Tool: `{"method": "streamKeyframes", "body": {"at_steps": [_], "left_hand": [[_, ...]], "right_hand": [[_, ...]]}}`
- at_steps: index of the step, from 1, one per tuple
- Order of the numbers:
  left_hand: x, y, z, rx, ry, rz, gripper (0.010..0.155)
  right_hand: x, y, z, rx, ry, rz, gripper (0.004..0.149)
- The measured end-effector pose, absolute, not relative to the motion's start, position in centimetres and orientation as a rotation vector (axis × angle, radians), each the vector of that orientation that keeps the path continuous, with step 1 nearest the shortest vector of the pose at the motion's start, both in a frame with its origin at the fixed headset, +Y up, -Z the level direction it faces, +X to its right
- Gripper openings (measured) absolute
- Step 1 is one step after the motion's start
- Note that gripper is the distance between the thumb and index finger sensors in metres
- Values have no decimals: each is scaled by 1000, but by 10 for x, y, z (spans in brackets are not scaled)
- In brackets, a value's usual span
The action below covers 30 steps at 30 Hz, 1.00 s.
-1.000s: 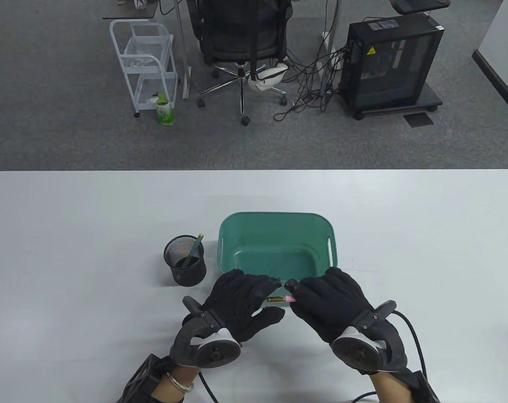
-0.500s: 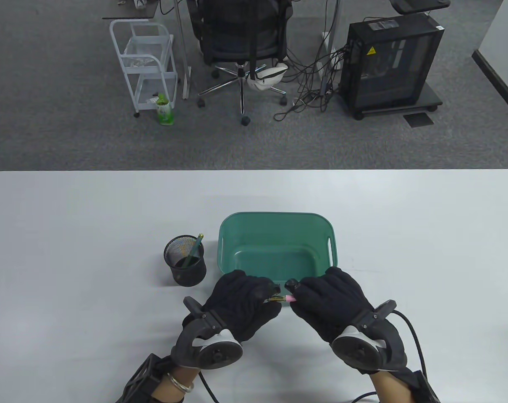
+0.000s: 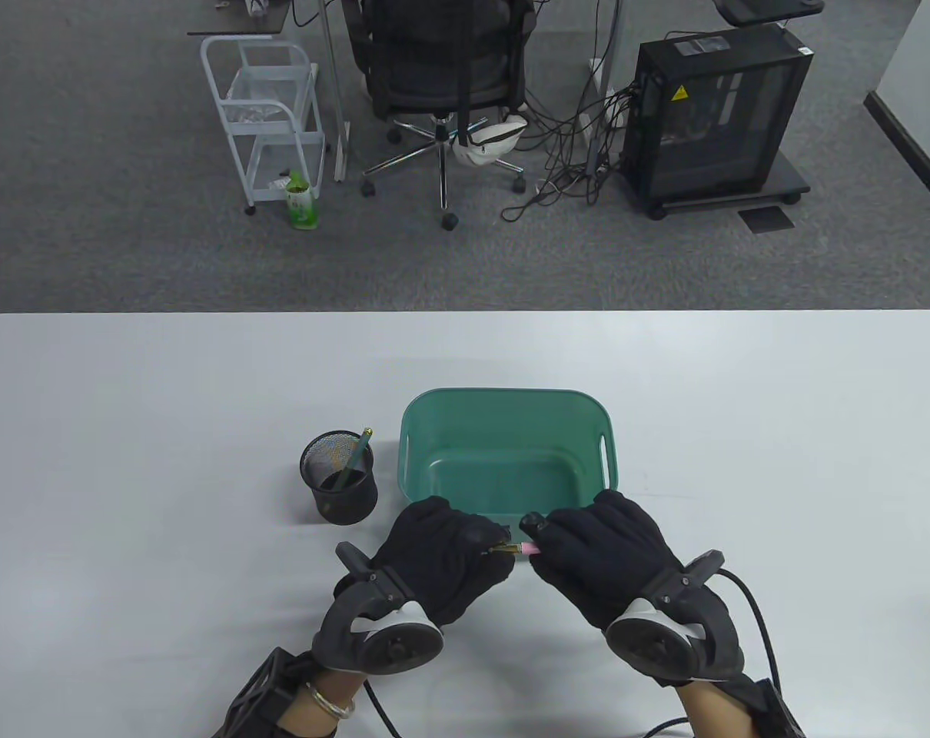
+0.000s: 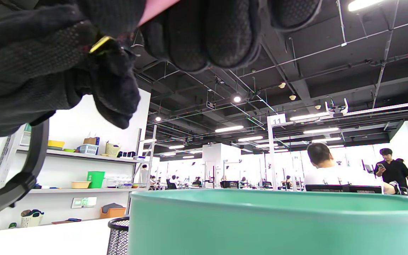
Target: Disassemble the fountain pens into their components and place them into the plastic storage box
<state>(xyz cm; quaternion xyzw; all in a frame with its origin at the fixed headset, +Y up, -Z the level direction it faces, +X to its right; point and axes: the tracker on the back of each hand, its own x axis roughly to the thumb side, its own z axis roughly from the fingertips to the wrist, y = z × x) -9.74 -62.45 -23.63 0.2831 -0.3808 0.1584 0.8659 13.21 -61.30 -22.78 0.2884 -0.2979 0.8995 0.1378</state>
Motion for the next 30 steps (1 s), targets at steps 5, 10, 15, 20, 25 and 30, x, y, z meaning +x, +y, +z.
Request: {"method": "streamKeyframes", "body": {"at_steps": [5,10,15,20,25,30], "left_hand": [[-98,-625,-237,592,-798,337,46],[-98,-624,-237,595,-798,342,48],[-99,-624,-238,598,-795,350,51],[-99,-624,-238,600,-792,357,52],[-100,-625,-239,599,-790,358,53],[-100,-626,-239,587,-794,347,59]], "right_hand": [[132,-613,-227,837,-862,2601,44],[131,-613,-227,840,-862,2598,44],[131,-614,-227,845,-861,2596,44],[130,-614,-227,847,-858,2598,44],[130,-615,-227,846,-859,2600,44],[131,-615,-227,842,-858,2603,44]]}}
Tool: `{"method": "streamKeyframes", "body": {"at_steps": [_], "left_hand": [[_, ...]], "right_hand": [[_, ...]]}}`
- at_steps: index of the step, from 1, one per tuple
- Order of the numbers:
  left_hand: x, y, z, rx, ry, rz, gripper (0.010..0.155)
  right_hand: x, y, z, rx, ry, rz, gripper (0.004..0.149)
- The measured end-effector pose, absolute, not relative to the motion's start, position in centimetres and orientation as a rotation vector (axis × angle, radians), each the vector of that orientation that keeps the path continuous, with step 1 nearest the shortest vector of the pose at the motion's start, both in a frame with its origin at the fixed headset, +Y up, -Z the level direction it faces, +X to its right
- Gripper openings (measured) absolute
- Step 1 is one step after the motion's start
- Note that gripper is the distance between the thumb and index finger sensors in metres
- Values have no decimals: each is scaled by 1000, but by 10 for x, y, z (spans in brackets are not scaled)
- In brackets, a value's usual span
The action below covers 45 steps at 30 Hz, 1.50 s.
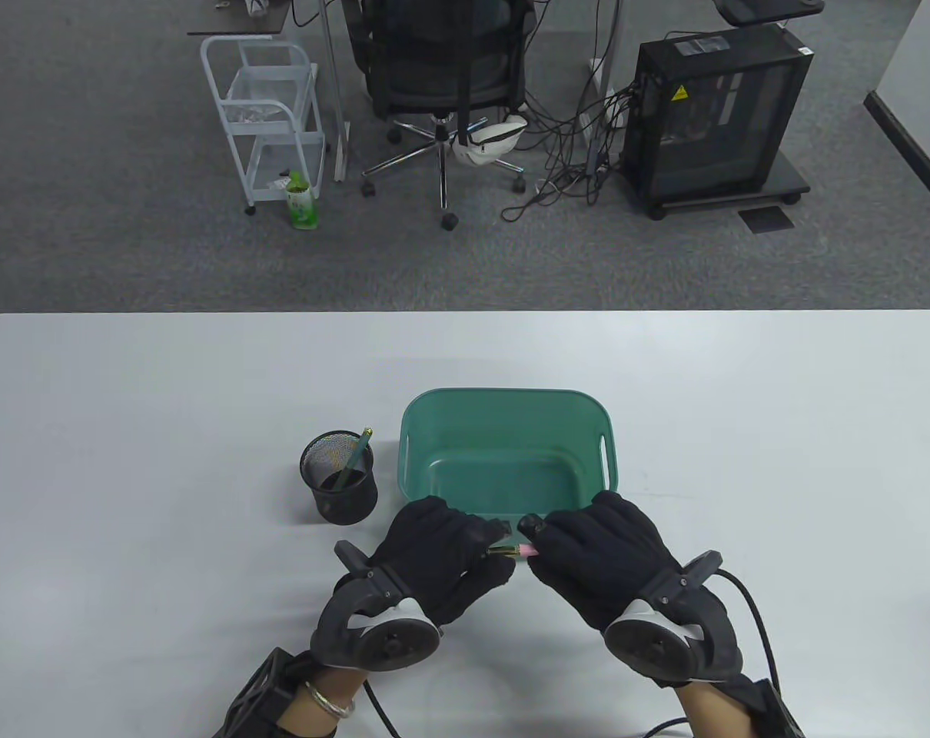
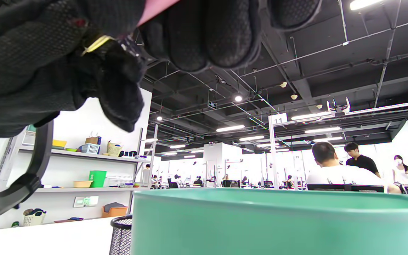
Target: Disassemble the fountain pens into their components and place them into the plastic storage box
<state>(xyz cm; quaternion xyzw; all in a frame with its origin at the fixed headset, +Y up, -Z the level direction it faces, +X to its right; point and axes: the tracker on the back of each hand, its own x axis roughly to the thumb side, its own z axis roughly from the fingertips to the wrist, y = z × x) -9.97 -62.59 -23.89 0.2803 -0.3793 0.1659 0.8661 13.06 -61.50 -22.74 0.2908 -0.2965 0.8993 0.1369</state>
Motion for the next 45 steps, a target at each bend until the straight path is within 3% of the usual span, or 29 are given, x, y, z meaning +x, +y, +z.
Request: {"method": "streamKeyframes", "body": {"at_steps": [7,17,45], "left_hand": [[-99,-626,-238,587,-794,327,61],[-98,-626,-236,602,-793,320,45],[-99,-625,-236,618,-794,336,45]], "right_hand": [[132,-615,-228,835,-859,2605,44],[133,-614,-228,832,-864,2602,44],[132,-615,-228,839,-862,2602,44]]}}
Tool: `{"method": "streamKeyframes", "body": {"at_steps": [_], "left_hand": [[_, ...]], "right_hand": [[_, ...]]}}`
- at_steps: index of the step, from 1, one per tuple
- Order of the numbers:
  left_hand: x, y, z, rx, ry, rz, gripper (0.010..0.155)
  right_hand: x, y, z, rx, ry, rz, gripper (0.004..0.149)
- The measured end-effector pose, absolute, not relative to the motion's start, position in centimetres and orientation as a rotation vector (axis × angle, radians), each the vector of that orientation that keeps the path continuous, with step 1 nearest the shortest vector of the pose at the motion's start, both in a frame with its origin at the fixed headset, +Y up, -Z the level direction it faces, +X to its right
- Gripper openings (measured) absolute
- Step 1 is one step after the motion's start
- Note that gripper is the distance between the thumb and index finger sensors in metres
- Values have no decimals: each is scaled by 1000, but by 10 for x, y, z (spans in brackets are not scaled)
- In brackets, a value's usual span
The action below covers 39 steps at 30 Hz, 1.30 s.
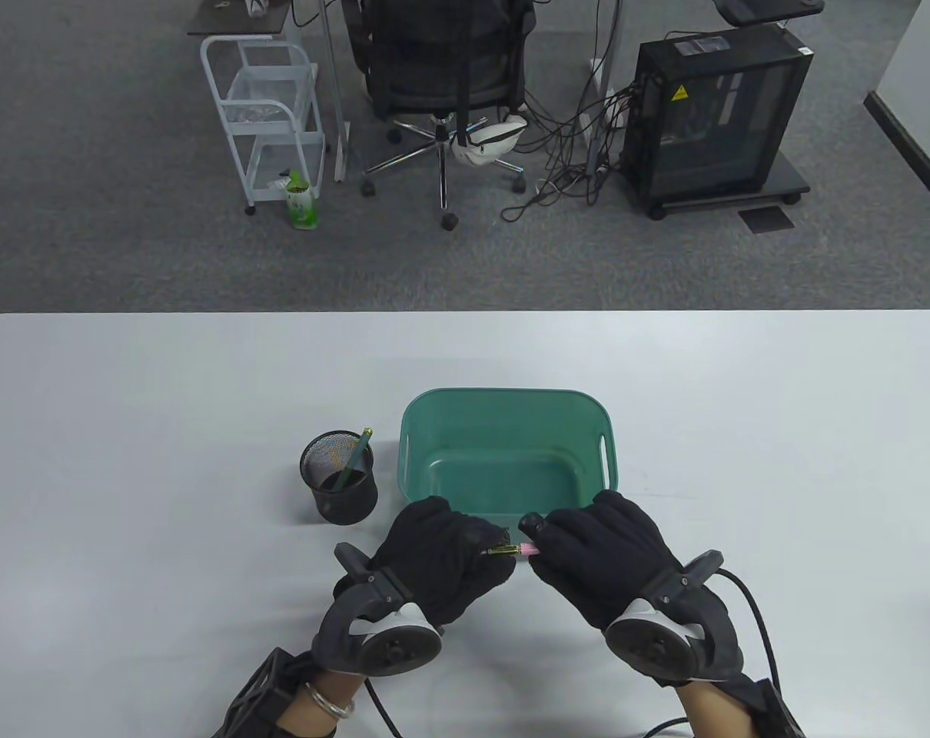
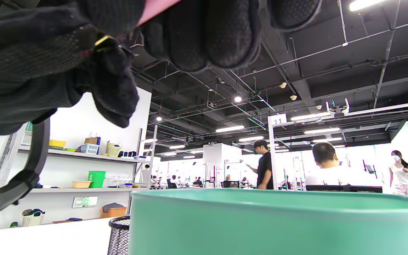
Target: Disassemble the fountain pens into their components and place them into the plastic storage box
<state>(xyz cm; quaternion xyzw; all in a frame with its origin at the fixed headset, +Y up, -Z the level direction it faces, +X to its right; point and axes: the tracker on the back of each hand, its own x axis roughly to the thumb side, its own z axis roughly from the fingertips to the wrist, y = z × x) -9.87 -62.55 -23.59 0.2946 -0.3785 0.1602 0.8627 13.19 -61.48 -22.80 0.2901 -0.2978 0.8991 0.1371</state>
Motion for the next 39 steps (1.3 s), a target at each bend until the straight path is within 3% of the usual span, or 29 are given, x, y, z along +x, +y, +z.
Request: {"method": "streamKeyframes", "body": {"at_steps": [30,39], "left_hand": [[-102,-626,-239,608,-785,364,54],[-101,-626,-238,594,-794,347,66]], "right_hand": [[130,-616,-227,854,-859,2598,44],[132,-615,-228,841,-866,2601,44]]}}
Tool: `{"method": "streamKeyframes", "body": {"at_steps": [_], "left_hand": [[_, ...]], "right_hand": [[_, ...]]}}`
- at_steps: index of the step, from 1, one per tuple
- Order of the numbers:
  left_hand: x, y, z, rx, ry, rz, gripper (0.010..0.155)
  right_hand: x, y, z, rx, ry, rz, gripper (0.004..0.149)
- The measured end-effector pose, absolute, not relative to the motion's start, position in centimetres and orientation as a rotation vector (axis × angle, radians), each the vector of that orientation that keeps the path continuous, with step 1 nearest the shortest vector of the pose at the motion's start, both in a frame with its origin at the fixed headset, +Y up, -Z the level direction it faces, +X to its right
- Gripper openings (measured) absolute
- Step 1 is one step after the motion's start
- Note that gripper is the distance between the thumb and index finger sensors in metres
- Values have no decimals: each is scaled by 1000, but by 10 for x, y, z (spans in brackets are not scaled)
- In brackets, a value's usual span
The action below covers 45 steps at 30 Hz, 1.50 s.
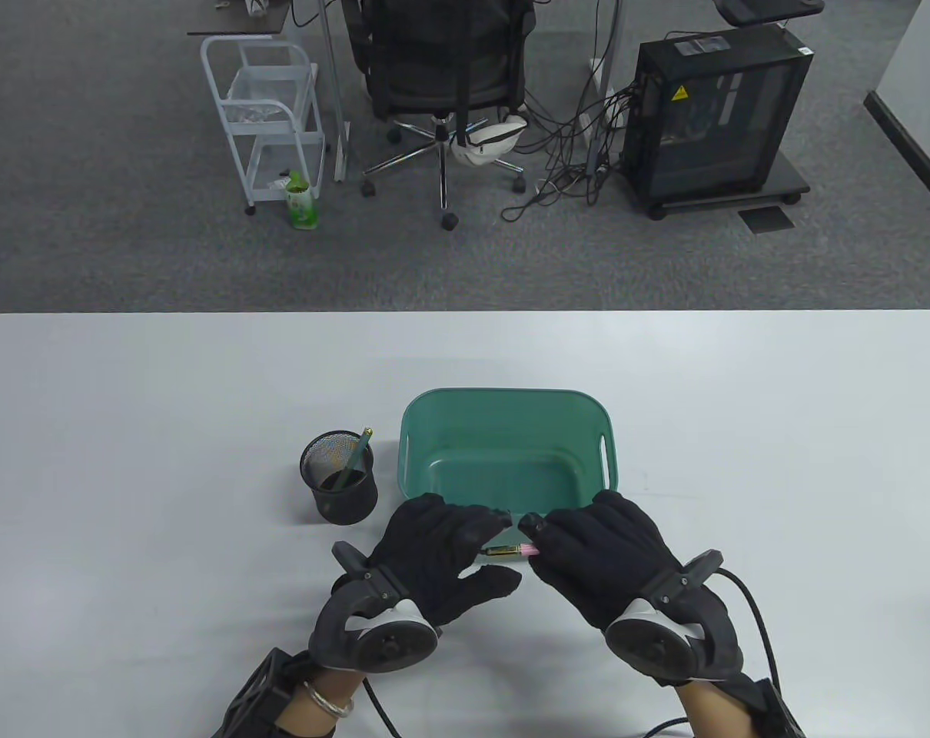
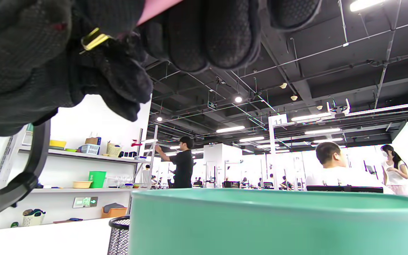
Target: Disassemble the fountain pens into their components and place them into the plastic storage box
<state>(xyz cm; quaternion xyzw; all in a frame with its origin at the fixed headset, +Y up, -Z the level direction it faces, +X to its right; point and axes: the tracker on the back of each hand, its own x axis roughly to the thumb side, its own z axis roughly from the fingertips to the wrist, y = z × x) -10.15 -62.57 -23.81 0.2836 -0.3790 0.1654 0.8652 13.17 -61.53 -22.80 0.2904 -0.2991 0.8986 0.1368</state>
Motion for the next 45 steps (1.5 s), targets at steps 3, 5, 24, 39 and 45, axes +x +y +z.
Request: {"method": "streamKeyframes", "body": {"at_steps": [3,5,24,39,45], "left_hand": [[-101,-626,-238,595,-796,336,63],[-100,-626,-237,596,-798,331,59],[-100,-625,-236,617,-792,341,45],[-102,-625,-237,626,-796,367,47],[-102,-626,-238,634,-797,378,49]], "right_hand": [[132,-615,-228,838,-866,2602,44],[133,-615,-229,837,-866,2604,44],[133,-615,-230,836,-861,2608,45],[132,-616,-229,844,-861,2602,44],[131,-616,-229,849,-859,2600,44]]}}
